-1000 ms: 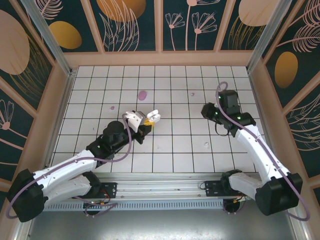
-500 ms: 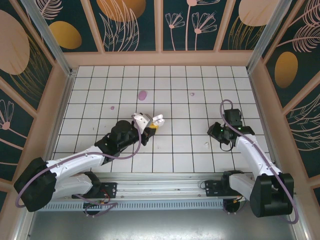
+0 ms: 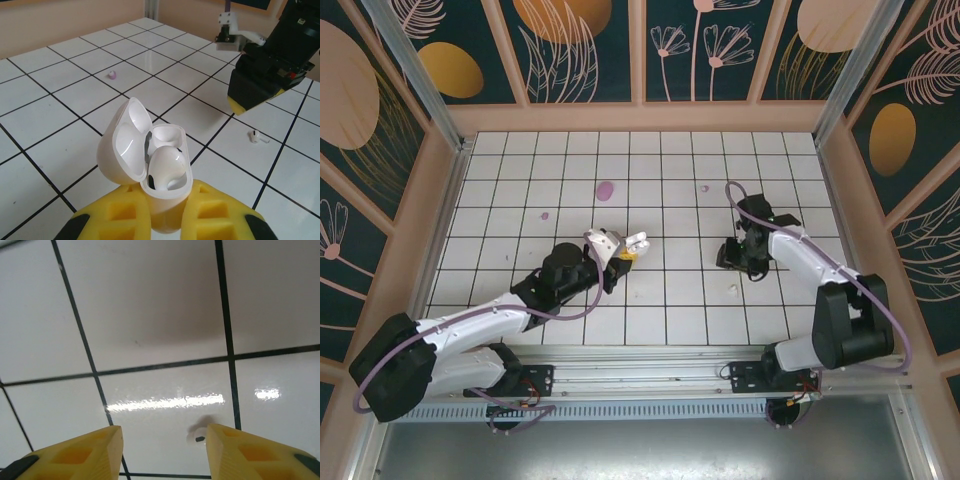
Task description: Insert wireless bluetooth earbuds into charging case
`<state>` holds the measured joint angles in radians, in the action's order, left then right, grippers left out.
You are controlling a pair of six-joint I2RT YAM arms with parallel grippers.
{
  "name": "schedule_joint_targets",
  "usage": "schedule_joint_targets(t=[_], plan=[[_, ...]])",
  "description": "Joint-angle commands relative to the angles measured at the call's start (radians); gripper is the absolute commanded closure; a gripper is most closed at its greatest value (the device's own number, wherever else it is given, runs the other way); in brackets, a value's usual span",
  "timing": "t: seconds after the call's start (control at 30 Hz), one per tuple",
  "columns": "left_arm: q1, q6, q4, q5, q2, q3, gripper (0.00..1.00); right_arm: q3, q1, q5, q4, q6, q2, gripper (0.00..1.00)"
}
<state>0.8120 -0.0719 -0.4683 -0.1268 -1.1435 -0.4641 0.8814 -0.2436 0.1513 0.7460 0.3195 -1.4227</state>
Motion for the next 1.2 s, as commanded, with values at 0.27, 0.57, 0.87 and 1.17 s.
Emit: schedule_joint_targets(t=[0.27,0.57,0.87,1.17], plan=[[0.002,0.006,-0.031,-0.002,0.043,0.019,0.99,-0.003,-0.088,-0.081,0.133,-0.010,-0.163,0.51],[0.003,0.014,-0.012,0.006,0.050,0.013,0.99,0.003,-0.102,-0.084,0.137,-0.003,-0.168,0.50],[0.002,0.021,-0.013,0.006,0.047,0.007,0.99,-0.022,-0.139,-0.070,0.143,0.061,-0.135,0.50],[0.003,0.026,0.005,0.016,0.073,0.016,0.99,-0.038,-0.145,-0.065,0.141,0.079,-0.130,0.57]])
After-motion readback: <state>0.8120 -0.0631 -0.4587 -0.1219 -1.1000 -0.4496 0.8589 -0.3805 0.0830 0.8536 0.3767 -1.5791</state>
